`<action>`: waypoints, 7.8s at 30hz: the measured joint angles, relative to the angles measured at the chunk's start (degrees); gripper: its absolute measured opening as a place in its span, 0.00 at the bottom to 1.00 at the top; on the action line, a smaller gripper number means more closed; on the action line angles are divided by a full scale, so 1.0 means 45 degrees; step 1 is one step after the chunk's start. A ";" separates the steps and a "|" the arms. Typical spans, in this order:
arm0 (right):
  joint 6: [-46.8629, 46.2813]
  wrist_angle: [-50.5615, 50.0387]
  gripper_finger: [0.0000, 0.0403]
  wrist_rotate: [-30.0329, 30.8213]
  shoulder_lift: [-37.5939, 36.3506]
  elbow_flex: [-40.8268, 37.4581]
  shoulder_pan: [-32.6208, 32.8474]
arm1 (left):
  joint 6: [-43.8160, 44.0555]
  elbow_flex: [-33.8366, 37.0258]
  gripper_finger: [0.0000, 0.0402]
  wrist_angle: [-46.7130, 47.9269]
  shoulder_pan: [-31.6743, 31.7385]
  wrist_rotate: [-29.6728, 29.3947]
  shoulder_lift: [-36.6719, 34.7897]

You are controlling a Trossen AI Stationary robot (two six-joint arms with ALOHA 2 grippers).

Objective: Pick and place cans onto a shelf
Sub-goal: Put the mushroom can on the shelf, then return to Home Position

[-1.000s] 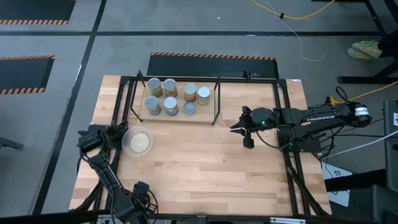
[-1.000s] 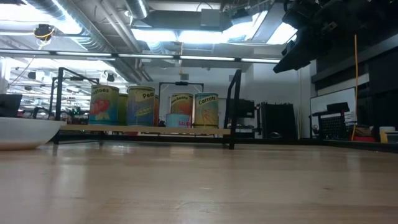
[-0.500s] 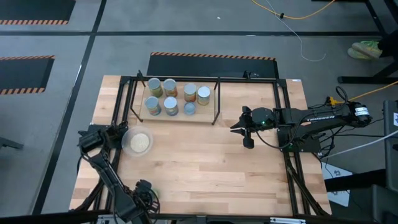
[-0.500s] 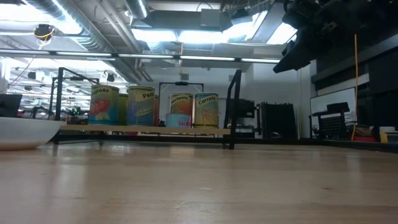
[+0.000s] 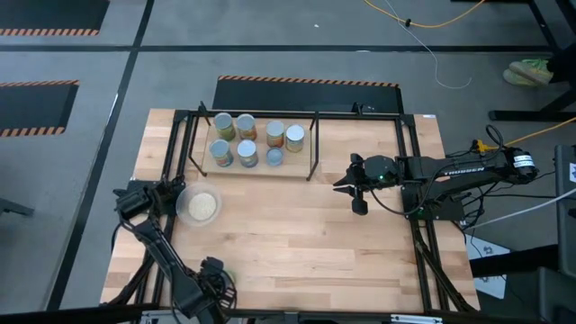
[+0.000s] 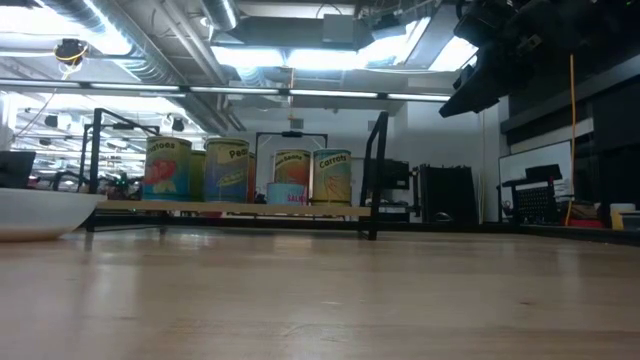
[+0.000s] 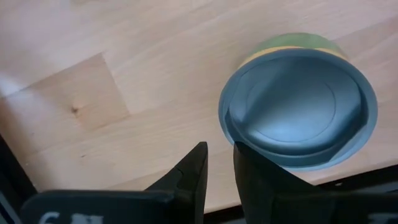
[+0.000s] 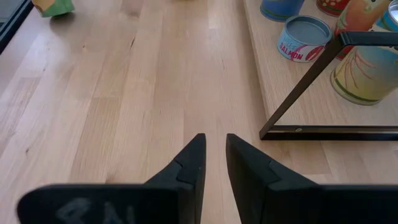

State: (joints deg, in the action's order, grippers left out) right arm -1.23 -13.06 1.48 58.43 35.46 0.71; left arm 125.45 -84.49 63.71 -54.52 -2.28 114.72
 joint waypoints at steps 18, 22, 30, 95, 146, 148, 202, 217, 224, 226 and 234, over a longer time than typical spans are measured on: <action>-0.0005 0.0001 0.17 0.0000 0.0000 0.0000 0.0005 | -0.1322 -0.0024 0.18 -0.0106 0.0841 0.0019 -0.0112; -0.0026 0.0000 0.17 -0.0002 0.0000 0.0000 0.0005 | -0.1409 -0.0024 0.18 -0.0099 0.1063 0.0019 -0.0112; -0.0040 0.0004 0.17 0.0000 0.0000 0.0000 0.0000 | -0.1680 -0.0015 0.18 -0.0082 0.1317 0.0005 -0.0209; -0.0019 0.0034 0.17 0.0000 -0.0005 -0.0003 0.0004 | -0.3371 0.0000 0.08 0.0270 0.1908 -0.1349 0.0257; -0.0034 0.0000 0.17 0.0000 -0.0005 -0.0002 0.0005 | -2.7355 -0.3628 0.02 -0.2400 1.3586 -0.5310 0.0228; -0.0034 -0.0005 0.17 0.0000 -0.0005 -0.0001 0.0004 | -2.7355 -0.3525 0.02 -0.2389 1.3898 -0.5272 0.0228; 0.0005 -0.0011 0.17 0.0000 0.0000 -0.0005 0.0004 | -2.6661 -0.3152 0.14 -0.3649 1.4499 -0.5379 0.1166; 0.0005 -0.0023 0.17 -0.0001 0.0000 -0.0005 0.0001 | -2.7247 -0.4785 0.15 -0.2188 1.3879 -0.5186 0.0643; 0.0002 -0.0276 0.17 -0.0005 0.0000 -0.0005 0.0005 | -2.7962 -0.6060 0.15 -0.1153 1.3023 -0.5357 -0.0609; 0.0000 -0.0270 0.17 0.0000 0.0038 0.0000 0.0005 | -2.8188 -0.6067 0.15 -0.0930 1.2734 -0.5409 -0.1333; 0.0000 -0.0364 0.17 -0.0002 0.0146 -0.0010 0.0005 | -2.8279 -0.6071 0.15 -0.0159 1.1853 -0.5436 -0.4742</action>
State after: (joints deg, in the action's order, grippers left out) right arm -1.23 -14.70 1.46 59.09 35.42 0.73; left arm -1.81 -111.81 62.99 -1.18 -26.75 93.38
